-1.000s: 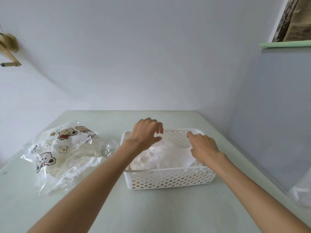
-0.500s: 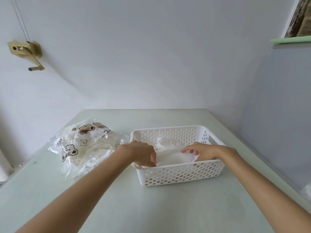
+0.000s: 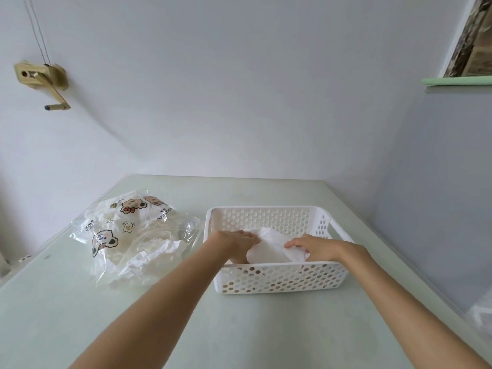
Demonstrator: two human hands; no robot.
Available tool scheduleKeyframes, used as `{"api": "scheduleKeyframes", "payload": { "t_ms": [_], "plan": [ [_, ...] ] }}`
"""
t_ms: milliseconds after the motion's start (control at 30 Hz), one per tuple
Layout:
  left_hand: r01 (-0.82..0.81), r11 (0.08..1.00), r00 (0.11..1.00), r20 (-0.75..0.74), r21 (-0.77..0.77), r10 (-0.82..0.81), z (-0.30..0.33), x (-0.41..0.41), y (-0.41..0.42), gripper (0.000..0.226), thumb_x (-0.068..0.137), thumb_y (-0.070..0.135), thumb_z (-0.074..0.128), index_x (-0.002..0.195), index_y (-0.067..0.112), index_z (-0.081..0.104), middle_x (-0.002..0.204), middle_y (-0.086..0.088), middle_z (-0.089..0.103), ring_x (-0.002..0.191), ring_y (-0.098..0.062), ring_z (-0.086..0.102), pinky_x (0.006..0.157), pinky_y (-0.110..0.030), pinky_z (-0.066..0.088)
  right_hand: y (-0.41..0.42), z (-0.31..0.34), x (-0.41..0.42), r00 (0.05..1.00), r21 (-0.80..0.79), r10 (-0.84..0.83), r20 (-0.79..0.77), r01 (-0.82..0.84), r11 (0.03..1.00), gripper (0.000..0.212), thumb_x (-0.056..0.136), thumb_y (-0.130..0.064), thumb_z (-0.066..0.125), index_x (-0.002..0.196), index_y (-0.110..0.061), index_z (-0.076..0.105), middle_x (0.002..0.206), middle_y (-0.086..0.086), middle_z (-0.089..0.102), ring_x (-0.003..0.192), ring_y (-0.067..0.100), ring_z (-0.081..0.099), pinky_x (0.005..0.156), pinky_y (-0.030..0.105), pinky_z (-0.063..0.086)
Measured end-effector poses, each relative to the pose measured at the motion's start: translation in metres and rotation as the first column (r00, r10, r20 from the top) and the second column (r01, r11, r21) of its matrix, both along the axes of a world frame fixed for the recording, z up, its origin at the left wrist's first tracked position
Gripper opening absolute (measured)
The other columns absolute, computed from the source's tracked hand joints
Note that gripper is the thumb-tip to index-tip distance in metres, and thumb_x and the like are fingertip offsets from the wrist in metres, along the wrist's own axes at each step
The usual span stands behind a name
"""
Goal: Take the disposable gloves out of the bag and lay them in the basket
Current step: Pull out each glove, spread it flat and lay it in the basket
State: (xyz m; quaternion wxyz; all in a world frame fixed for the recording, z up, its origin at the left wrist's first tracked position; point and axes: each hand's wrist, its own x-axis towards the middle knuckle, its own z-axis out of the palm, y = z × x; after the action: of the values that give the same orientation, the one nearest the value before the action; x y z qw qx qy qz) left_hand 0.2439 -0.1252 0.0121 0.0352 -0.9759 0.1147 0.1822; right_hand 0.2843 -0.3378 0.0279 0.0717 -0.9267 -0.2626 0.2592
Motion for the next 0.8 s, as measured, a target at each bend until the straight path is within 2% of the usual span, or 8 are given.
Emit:
{"api": "scheduleKeyframes", "payload": {
  "t_ms": [133,233,300,367,467,667,733,800],
  "plan": [
    [-0.043,0.963,0.972,0.211,-0.267,0.102,0.039,-0.036,0.010,0.073,0.086,0.051,0.062,0.147,0.025,0.031,0.153,0.005,0.032,0.141,-0.018,0.028,0.115,-0.039,0.026,-0.004,0.012,-0.003,0.987,0.169,-0.101,0.122,0.080,0.982,0.053,0.088,-0.015,0.063,0.136,-0.030,0.047,0.148,-0.005,0.037,0.133,0.015,0.039,0.103,0.026,0.034],
    [-0.099,0.906,0.868,0.409,-0.411,0.281,0.071,-0.086,0.046,0.042,0.086,0.041,0.065,0.126,0.034,0.052,0.131,0.015,0.054,0.123,-0.011,0.048,0.098,-0.034,0.041,0.010,0.033,-0.022,0.953,0.330,-0.134,0.273,0.038,0.943,0.038,0.091,-0.018,0.061,0.126,-0.032,0.055,0.137,-0.010,0.050,0.122,0.010,0.047,0.100,0.026,0.038],
    [-0.227,0.874,0.779,0.458,-0.430,0.428,0.081,-0.121,0.081,0.035,0.082,0.037,0.071,0.113,0.033,0.055,0.116,0.017,0.056,0.114,-0.009,0.048,0.087,-0.031,0.042,0.039,0.045,-0.049,0.935,0.429,-0.110,0.337,-0.048,0.902,0.031,0.092,-0.020,0.059,0.121,-0.033,0.058,0.126,-0.014,0.057,0.111,0.006,0.051,0.095,0.026,0.041],
    [-0.413,0.816,0.717,0.408,-0.405,0.566,0.080,-0.143,0.110,0.037,0.078,0.036,0.075,0.106,0.028,0.052,0.107,0.015,0.052,0.111,-0.012,0.047,0.085,-0.030,0.040,0.073,0.052,-0.079,0.923,0.511,-0.075,0.379,-0.141,0.848,0.026,0.092,-0.024,0.059,0.115,-0.036,0.062,0.116,-0.018,0.060,0.106,0.003,0.052,0.093,0.026,0.042],
    [-0.559,0.731,0.714,0.222,-0.391,0.664,0.066,-0.151,0.140,0.024,0.080,0.033,0.072,0.089,0.026,0.051,0.102,0.011,0.057,0.105,-0.015,0.054,0.089,-0.030,0.043,0.132,0.049,-0.114,0.877,0.530,-0.033,0.480,-0.260,0.807,0.022,0.092,-0.027,0.057,0.109,-0.037,0.066,0.107,-0.017,0.062,0.103,0.005,0.049,0.089,0.024,0.038],
    [-0.494,0.665,0.728,0.152,-0.560,0.668,0.050,-0.147,0.163,0.029,0.086,0.005,0.054,0.063,0.023,0.054,0.088,0.004,0.074,0.080,-0.019,0.072,0.074,-0.028,0.054,0.205,0.018,-0.121,0.767,0.126,0.110,0.632,-0.242,0.962,0.032,0.088,-0.031,0.059,0.120,-0.023,0.062,0.124,0.002,0.053,0.119,0.024,0.041,0.097,0.034,0.027],
    [-0.461,0.703,0.740,0.203,-0.542,0.641,0.051,-0.149,0.165,0.033,0.086,0.008,0.055,0.066,0.033,0.064,0.094,0.017,0.070,0.081,-0.009,0.067,0.080,-0.030,0.053,0.212,0.016,-0.121,0.771,0.145,0.063,0.633,-0.199,0.969,0.025,0.092,-0.031,0.056,0.114,-0.023,0.067,0.121,0.003,0.055,0.118,0.026,0.042,0.095,0.034,0.029],
    [-0.415,0.752,0.777,0.229,-0.513,0.586,0.052,-0.150,0.161,0.015,0.088,0.029,0.062,0.087,0.043,0.067,0.105,0.025,0.062,0.092,-0.003,0.061,0.087,-0.029,0.047,0.215,0.022,-0.119,0.796,0.273,-0.034,0.604,-0.166,0.948,0.020,0.092,-0.034,0.058,0.103,-0.026,0.073,0.109,0.002,0.063,0.111,0.025,0.050,0.085,0.031,0.034]
  ]
}}
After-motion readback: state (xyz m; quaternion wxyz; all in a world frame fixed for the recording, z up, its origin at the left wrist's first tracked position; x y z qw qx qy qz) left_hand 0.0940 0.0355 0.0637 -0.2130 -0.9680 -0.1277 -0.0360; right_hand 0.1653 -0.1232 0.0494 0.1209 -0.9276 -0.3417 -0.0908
